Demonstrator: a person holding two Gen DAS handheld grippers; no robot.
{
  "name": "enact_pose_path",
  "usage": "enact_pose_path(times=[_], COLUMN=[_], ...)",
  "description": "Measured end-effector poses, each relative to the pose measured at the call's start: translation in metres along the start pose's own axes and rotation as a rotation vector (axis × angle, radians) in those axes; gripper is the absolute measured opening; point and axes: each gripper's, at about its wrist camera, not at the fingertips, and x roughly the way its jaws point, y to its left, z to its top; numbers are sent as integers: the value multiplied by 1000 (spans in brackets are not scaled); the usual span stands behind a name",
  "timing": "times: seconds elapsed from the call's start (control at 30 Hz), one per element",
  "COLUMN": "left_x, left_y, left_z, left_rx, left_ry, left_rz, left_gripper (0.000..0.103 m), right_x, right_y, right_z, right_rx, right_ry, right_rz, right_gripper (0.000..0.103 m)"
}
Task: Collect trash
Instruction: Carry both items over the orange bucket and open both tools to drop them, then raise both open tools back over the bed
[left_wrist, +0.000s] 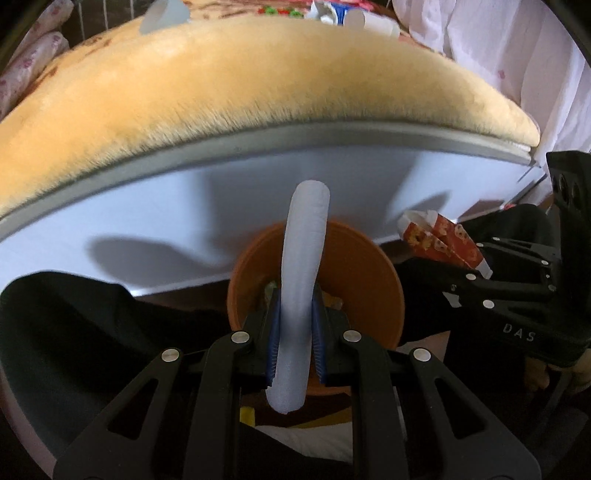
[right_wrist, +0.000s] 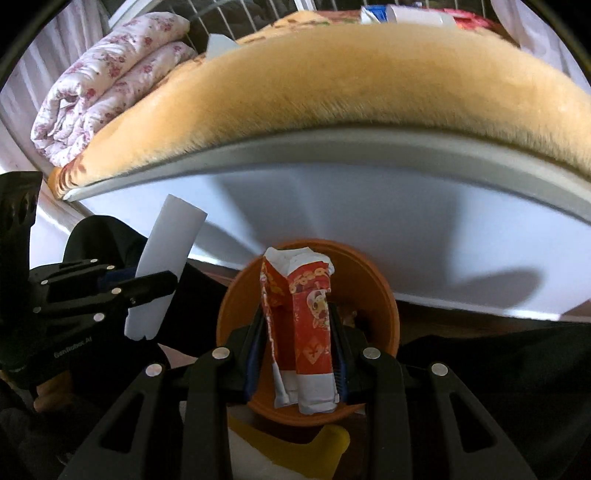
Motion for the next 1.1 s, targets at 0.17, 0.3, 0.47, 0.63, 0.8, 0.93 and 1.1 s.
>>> enact_pose_path(times=[0.17, 0.3, 0.47, 0.63, 0.8, 0.93, 1.1], left_x=[11, 23, 31, 43, 61, 63, 48], left_y=[-4, -3, 0, -3, 2, 10, 12], left_z=[-3, -3, -1, 0, 0, -2, -4], left_rx=[16, 21, 27, 33, 20, -13, -21], left_ry=[26, 53, 72, 103, 165, 184, 148], left_rz=[-2, -8, -4, 6, 17, -6, -10], left_gripper=[15, 15, 15, 18, 60, 60, 60], right_x=[8, 12, 21, 30, 37, 31, 18], right_y=[-4, -4, -6, -8, -18, -27, -30], right_z=[-1, -3, 0, 0, -4, -4, -5], right_rx=[25, 32, 21, -8, 3, 28, 43], right_ry=[8, 5, 20, 40, 49, 30, 0], right_rz=[4, 8, 0, -21, -43, -48, -55], right_gripper=[31, 31, 32, 38, 61, 61, 61])
